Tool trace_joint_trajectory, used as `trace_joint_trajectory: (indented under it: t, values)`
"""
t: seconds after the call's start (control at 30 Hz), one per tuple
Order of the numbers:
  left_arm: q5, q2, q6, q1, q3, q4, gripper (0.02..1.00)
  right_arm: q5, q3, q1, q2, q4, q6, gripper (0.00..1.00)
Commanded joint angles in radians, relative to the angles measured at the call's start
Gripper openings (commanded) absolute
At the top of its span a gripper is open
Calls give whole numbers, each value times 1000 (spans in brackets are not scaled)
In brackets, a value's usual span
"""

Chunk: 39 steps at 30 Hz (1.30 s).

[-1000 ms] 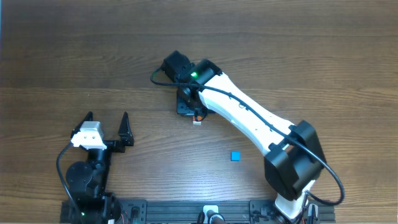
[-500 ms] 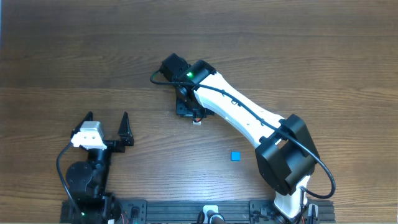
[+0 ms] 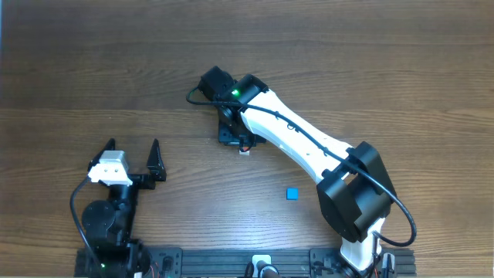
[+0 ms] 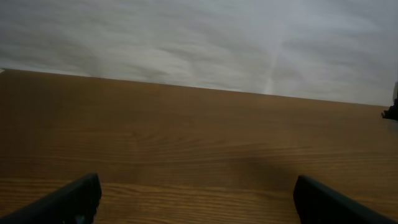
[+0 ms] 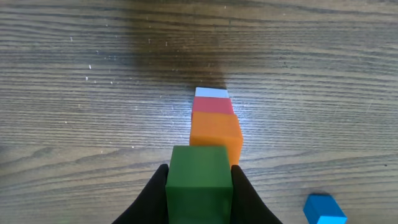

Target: Stack Cubes

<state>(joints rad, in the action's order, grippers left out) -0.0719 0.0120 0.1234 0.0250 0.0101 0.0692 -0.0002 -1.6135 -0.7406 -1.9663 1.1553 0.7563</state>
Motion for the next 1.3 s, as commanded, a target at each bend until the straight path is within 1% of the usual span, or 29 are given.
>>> trace_joint_trajectory:
  t: [0.03,0.5,0.67,1.3]
  values:
    - [-6,-5,-4,5,-4,3,1000,-7,-38,-1,7,10,-3,12]
    - [-6,-5,-4,5,-5,3,1000,13,-52,11,23,47,-10,12]
    - [-6,-5,-4,5,-4,3,998,28,-52,16,23,44,6,12]
    - [-6,-5,-4,5,-5,3,1000,39,-43,24,16,34,14,14]
